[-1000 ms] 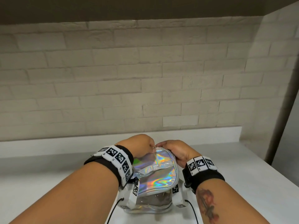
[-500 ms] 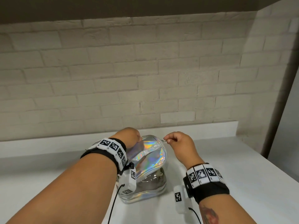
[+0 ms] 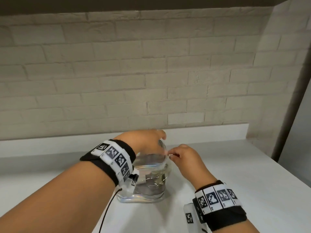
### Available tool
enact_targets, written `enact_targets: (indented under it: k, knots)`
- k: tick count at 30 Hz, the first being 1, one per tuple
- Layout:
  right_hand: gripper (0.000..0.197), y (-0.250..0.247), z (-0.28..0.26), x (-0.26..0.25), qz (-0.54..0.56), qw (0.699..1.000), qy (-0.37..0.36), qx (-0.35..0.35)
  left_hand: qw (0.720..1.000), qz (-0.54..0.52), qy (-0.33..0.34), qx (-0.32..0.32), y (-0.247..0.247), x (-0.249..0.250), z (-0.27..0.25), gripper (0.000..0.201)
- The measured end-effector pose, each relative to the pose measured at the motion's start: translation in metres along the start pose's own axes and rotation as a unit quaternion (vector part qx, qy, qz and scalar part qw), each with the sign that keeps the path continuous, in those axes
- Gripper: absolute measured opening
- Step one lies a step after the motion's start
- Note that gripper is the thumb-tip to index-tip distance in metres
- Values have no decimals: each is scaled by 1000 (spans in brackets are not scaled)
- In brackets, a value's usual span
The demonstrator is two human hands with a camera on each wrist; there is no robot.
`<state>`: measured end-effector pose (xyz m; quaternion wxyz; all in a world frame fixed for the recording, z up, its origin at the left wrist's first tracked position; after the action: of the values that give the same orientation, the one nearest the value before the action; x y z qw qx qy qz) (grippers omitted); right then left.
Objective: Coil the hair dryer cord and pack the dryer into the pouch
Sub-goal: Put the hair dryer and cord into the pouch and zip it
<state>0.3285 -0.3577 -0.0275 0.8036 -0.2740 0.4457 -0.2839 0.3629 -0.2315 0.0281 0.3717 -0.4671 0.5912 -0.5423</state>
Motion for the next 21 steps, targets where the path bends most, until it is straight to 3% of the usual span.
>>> enact_targets:
  k: [3,6,11,14,17,19,21]
  knots:
    - [23,2,3,-7,-74,997,-11,-10,998,51,26,-27,18,23,-18,61]
    - [22,-1,2,-7,-76,997,1,22,998,38,38,42,23,20,-20,41]
    - [18,-7,0,-2,-27,999,32,33,994,-20,63,84,17,11,-21,30]
    - [17,-3,1,0,31,998,45,38,985,-21,40,168,12,11,-24,8]
    - [20,1,2,5,121,988,69,63,976,28,-13,214,14,7,-27,21]
    - [18,3,1,4,147,984,74,71,964,48,8,261,10,14,-40,24]
    - [19,3,1,2,164,981,71,79,952,73,59,291,9,23,-52,39]
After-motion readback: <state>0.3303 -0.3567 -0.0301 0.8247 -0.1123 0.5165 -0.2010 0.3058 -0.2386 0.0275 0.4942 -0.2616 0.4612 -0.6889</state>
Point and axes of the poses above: each hand's wrist, its own z-axis towards the middle knuckle, its own y-axis out of the palm, x = y × z, the point moved 7 cm from there along z, towards the middle knuckle, and after that the axes turned 8 degrees about -y, right-handed, at the moved point
